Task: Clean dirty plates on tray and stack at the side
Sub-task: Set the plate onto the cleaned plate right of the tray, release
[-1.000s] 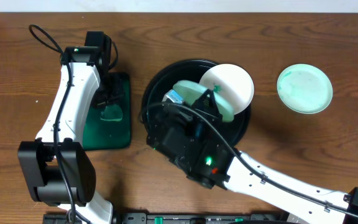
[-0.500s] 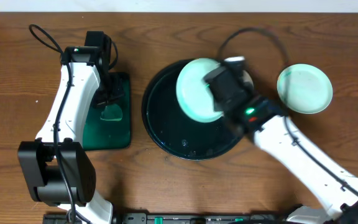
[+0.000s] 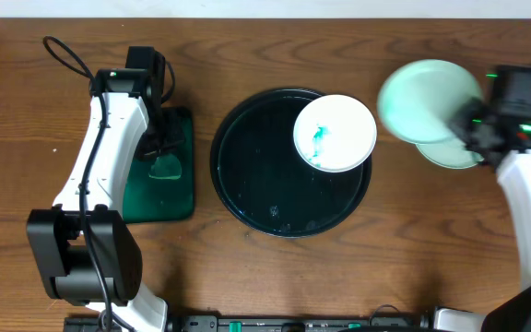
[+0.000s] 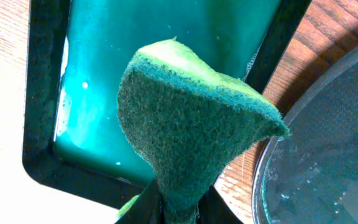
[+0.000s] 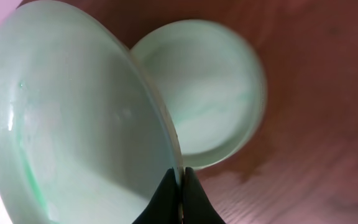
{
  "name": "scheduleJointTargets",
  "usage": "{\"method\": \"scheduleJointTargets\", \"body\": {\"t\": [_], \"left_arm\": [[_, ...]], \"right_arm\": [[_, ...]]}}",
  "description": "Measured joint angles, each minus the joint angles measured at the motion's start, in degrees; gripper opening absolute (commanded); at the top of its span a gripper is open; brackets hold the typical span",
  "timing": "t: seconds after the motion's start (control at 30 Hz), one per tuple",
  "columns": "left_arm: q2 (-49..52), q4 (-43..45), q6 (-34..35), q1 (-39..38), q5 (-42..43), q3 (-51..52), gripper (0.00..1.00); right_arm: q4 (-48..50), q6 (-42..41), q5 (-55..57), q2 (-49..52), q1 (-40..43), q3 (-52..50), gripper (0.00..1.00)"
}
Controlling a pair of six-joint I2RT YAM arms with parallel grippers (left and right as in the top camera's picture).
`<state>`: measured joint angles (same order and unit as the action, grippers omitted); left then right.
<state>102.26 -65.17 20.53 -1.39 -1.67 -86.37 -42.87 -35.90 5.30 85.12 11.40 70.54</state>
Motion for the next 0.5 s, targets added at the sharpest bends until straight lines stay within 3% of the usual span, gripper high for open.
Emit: {"method": "scheduleJointTargets", "body": {"t": [0.17,0.5], "left_arm": [[0.0,0.02,0.0,0.0,-0.02,0.22,0.16],[0.02,0.0,0.0,0.0,0.0,0.26,0.16]], "right_arm": [[0.09,1.25,-1.18,4.52,6.69,0.07,0.01],[5.66,2.03,-2.64,19.32,8.09,0.07,0.01]]}}
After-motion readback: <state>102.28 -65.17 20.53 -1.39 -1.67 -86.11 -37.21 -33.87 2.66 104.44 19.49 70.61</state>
